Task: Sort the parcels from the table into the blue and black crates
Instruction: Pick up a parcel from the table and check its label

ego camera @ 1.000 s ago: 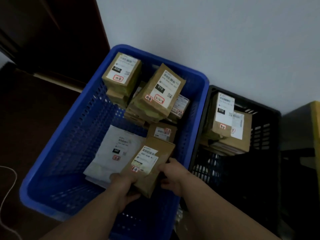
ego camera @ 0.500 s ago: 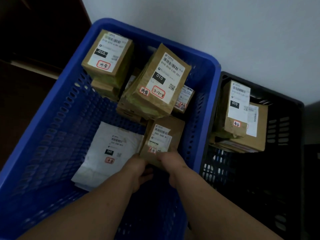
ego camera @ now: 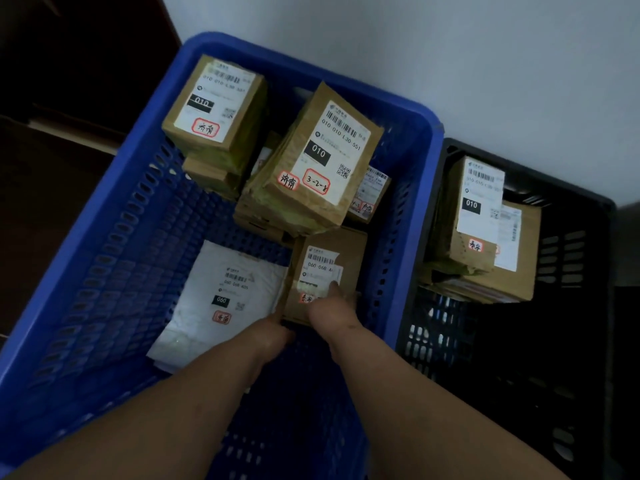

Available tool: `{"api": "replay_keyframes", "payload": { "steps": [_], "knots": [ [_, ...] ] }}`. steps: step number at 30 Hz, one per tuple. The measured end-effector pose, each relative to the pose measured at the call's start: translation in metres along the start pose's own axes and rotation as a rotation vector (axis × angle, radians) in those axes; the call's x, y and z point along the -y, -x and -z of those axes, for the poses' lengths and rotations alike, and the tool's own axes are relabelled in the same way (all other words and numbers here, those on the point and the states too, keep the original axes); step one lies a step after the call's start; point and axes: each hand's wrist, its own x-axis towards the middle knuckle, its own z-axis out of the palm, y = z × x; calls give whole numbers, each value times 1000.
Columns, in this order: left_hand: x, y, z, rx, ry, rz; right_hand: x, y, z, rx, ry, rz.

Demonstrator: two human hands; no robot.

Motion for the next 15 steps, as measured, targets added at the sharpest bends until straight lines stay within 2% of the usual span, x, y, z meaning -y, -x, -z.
{"api": "replay_keyframes", "payload": {
  "steps": [4,7,12,15],
  "knots": [
    [-4,29,-3,-48,46,-85,7,13,11,72,16,46],
    [-5,53,-7,-194,87,-141,15,35,27,133,124,104],
    [-7,110,-14,-455,-95,-269,15,93,62,159,254,302],
    [-18,146,-25,-560,-209,-359,14,130,89,91,493,475]
  ]
}}
